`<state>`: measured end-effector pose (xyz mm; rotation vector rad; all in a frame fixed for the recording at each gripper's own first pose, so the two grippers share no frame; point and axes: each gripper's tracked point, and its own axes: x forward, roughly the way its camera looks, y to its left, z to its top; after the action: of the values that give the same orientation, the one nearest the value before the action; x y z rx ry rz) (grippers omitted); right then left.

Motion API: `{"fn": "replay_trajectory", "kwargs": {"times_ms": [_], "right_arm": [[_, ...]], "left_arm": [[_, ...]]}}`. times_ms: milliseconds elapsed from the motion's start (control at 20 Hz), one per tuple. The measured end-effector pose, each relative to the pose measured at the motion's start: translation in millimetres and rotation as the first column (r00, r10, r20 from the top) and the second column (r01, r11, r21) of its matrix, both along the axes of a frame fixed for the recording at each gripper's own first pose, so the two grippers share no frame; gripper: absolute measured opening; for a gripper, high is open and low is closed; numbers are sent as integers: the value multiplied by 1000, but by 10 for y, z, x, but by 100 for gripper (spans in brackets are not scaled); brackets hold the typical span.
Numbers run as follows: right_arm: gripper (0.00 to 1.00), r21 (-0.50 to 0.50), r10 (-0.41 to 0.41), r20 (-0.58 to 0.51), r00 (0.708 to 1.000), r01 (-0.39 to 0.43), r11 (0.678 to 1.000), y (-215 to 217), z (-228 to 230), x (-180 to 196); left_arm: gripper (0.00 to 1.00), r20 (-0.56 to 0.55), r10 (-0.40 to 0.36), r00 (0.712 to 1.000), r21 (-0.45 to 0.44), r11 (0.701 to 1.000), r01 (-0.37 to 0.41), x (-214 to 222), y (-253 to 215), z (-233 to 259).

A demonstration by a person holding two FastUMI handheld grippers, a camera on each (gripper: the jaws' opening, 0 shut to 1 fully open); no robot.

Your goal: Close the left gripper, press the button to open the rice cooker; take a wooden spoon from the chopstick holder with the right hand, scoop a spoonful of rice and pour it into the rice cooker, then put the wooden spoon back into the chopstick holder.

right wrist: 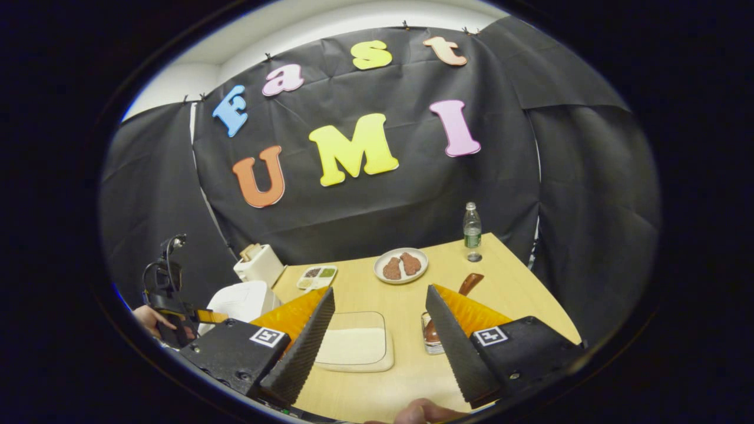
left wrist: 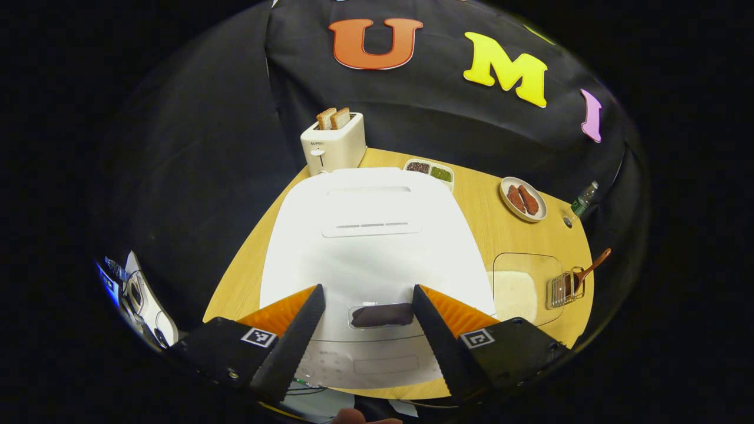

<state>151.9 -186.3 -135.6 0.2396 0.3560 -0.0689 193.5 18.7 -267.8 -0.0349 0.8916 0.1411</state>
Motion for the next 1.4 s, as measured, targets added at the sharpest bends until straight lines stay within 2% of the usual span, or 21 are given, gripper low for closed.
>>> {"fn": "replay_trajectory", "kwargs": {"times_ms": [400,950,1050,1200,1400], "right_arm": [[100,26,21,-35,999,-20,999,-76,-193,120],[100,-37,130,-17,991,-130,991,-49,-305,441],[100,-48,152,-29,988,-154,987,9,-339,459],[100,-35,162,-23,986,-163,986,98,-298,440],[100,-64,157,4,988,-157,986,223,-153,222]], "left_arm": [[100,44,-16,999,32,999,15,-17,-16,-14],[100,79,33,996,6,999,-33,69,-6,72],[96,116,49,992,-14,999,-48,109,-36,208],[96,204,37,978,-11,999,-35,111,-61,540],[95,336,10,942,-49,999,7,-57,-184,1075]]}}
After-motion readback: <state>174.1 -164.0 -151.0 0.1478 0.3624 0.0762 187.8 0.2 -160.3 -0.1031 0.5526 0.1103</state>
